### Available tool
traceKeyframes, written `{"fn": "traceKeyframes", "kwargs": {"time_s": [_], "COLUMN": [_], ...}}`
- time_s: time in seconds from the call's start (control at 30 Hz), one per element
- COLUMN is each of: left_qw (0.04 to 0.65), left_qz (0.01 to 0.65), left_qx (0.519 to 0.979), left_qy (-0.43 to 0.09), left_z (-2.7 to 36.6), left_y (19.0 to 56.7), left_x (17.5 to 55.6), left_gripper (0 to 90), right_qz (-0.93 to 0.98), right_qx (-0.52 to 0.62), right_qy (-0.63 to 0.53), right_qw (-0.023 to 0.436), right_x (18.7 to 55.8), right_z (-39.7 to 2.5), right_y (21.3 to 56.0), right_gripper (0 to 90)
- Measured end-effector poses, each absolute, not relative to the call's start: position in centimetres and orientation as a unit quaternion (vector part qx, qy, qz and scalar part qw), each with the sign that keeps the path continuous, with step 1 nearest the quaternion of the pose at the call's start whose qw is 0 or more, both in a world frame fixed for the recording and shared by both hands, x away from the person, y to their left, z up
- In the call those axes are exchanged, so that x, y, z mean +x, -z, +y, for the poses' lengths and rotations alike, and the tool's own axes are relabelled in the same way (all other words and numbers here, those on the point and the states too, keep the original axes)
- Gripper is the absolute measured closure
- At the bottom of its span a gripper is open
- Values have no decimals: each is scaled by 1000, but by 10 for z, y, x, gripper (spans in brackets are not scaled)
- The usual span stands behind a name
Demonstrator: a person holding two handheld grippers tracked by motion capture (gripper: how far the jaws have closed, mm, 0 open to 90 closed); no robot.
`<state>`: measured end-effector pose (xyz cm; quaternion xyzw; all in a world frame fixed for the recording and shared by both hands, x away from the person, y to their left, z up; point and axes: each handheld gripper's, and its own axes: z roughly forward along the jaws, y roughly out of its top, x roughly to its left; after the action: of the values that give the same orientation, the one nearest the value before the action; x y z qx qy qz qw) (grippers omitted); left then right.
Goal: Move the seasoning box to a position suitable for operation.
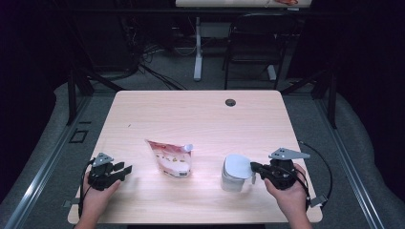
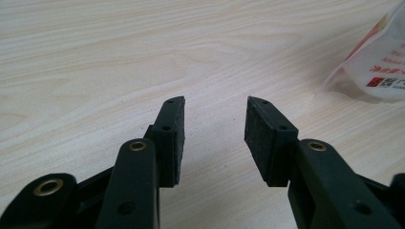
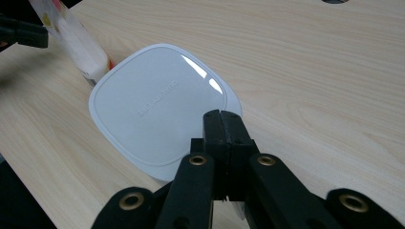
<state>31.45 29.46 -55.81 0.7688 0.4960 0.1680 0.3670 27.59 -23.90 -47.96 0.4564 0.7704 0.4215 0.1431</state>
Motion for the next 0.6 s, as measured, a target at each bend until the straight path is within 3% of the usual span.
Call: {"fn": "traceKeyframes", "kwargs": {"time_s": [0.6], "left_qw": [367], "left_qz": [496], "left_qx": [769], "left_qy": [-167], "left_z": [294], "left_y": [559], "left_x": [315], "left_gripper": [589], "right_qz": [765], "right_qx": [461], "right_qy": [-429], "right_qw": [136], "right_x": [276], "right_z": [-242], "right_y": [482], "right_gripper": [900]}}
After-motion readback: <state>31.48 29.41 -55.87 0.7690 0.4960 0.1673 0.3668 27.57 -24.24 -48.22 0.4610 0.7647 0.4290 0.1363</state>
